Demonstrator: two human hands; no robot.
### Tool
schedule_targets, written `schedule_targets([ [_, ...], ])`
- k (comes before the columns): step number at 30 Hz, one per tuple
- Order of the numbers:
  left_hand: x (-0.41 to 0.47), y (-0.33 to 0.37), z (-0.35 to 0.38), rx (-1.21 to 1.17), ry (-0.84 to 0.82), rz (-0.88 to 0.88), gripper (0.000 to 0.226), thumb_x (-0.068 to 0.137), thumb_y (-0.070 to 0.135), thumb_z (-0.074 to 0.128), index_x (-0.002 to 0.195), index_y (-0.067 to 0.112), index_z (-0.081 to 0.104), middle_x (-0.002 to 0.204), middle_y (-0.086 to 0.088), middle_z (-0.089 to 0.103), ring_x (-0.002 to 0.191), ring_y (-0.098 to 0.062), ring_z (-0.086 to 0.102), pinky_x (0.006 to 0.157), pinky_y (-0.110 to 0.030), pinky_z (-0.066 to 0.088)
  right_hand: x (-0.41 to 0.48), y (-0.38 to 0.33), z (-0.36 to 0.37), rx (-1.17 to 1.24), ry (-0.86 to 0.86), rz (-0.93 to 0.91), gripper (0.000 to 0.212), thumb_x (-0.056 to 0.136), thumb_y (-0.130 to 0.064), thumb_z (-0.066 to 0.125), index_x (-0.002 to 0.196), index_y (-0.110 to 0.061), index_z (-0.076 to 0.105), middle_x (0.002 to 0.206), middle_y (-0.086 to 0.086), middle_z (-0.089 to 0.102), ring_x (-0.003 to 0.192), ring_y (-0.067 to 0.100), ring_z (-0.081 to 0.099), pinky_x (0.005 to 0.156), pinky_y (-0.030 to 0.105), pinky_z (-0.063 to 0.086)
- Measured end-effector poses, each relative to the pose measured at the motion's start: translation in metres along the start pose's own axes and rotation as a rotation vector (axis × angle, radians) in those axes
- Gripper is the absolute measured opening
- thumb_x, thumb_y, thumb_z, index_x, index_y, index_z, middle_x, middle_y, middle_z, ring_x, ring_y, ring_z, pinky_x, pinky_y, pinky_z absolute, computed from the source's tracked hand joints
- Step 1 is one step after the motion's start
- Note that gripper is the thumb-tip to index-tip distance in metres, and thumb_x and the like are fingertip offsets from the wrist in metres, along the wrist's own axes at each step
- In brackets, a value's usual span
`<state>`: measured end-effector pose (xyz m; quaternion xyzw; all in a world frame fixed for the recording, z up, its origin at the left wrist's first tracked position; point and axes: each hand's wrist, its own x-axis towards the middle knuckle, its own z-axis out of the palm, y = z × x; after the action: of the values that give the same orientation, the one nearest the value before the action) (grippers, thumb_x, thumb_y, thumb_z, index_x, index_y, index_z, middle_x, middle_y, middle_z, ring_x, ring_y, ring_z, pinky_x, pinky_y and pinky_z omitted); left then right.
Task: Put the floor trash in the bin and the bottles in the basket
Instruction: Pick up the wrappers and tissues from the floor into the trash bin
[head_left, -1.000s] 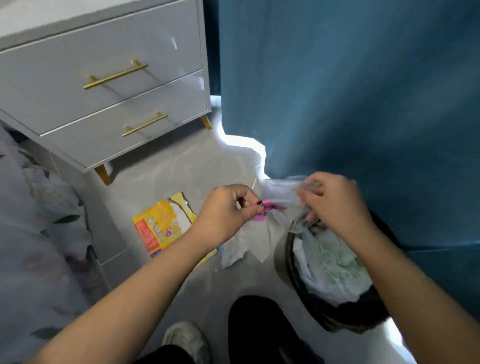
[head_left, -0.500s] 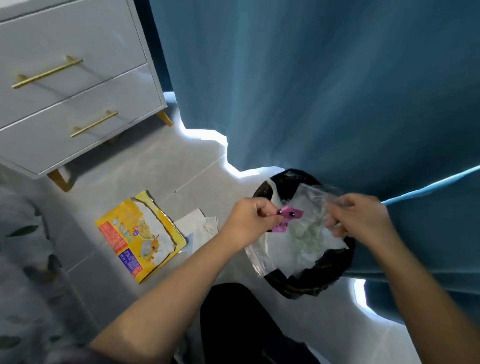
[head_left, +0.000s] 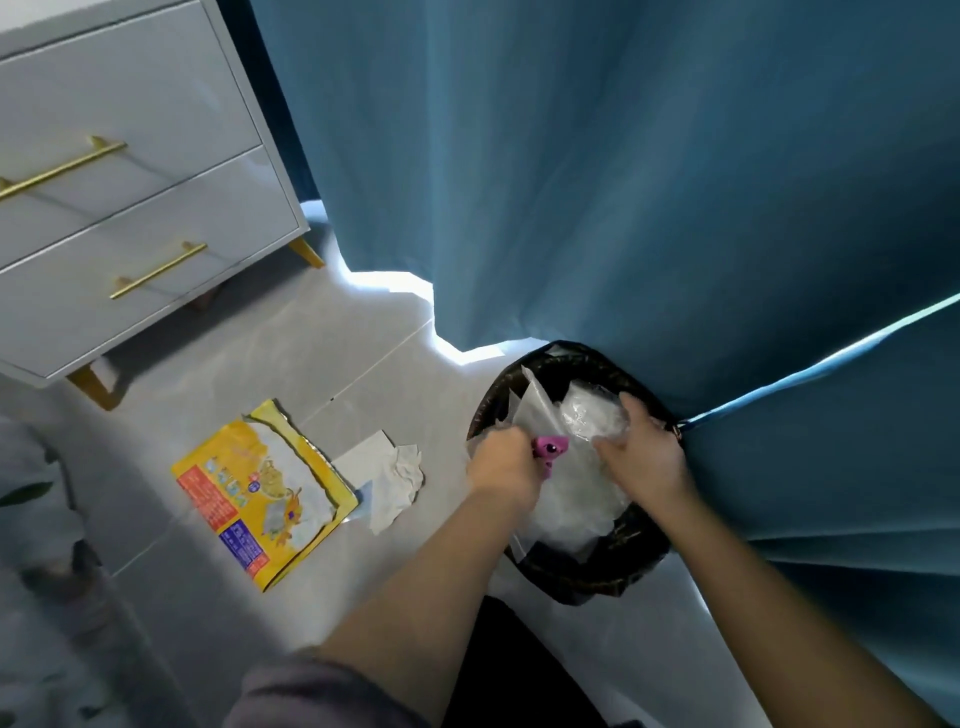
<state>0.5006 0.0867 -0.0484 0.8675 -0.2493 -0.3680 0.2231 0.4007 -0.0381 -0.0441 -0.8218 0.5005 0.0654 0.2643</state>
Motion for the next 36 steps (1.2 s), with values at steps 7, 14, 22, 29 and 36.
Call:
schedule_targets([
  [7, 0.019, 0.008, 0.018, 0.356, 0.069, 0.135, 0.041, 0.093, 0.002, 0.044, 0.133, 0.004, 0.034, 0.132, -0.019, 0.041, 0.110, -0.035, 0.055, 0.081, -0.039, 0.047, -0.006, 0.019, 0.012, -0.229, 0.063, -0.298, 0.051, 0.085, -0.026, 0.065, 0.133, -0.012, 0.053, 0.110, 0.015, 0.060, 0.099, 0.032, 0.060, 0.085, 0.032, 0.048],
  [14, -0.006, -0.004, 0.002, 0.735, 0.161, 0.398, 0.066, 0.099, 0.018, 0.035, 0.149, 0.003, -0.006, 0.157, -0.018, 0.001, 0.142, -0.036, 0.016, 0.111, -0.048, 0.029, -0.015, 0.007, 0.006, -0.502, 0.045, -0.445, 0.062, 0.071, -0.047, 0.067, 0.122, -0.012, 0.061, 0.134, 0.025, 0.050, 0.121, 0.050, 0.048, 0.092, 0.057, 0.047],
  [22, 0.032, -0.002, 0.013, 1.116, -0.039, 0.470, 0.075, 0.101, 0.037, 0.030, 0.145, 0.011, -0.024, 0.154, -0.014, -0.027, 0.144, -0.033, -0.016, 0.118, -0.049, 0.003, 0.009, 0.017, 0.020, -0.713, -0.292, -0.454, 0.115, 0.060, -0.089, -0.003, 0.151, -0.021, -0.013, 0.156, 0.014, -0.024, 0.143, 0.038, -0.021, 0.118, 0.046, 0.000],
  [29, 0.052, -0.001, 0.056, 1.022, -0.278, 0.232, 0.076, 0.101, 0.044, 0.026, 0.143, 0.011, -0.027, 0.154, -0.016, -0.023, 0.145, -0.036, -0.004, 0.112, -0.053, 0.024, 0.022, 0.035, 0.042, -0.681, -0.373, -0.416, 0.088, 0.091, -0.064, 0.035, 0.152, -0.018, -0.010, 0.156, 0.018, -0.020, 0.143, 0.042, -0.017, 0.118, 0.049, 0.000],
  [36, 0.038, 0.008, 0.037, 1.001, -0.331, 0.215, 0.086, 0.096, 0.054, 0.031, 0.146, 0.010, -0.023, 0.154, -0.020, -0.022, 0.144, -0.037, -0.011, 0.118, -0.050, 0.009, 0.018, 0.030, 0.033, -0.606, -0.369, -0.451, 0.091, 0.089, -0.069, 0.031, 0.151, -0.020, -0.012, 0.156, 0.017, -0.021, 0.143, 0.039, -0.019, 0.117, 0.048, -0.004],
])
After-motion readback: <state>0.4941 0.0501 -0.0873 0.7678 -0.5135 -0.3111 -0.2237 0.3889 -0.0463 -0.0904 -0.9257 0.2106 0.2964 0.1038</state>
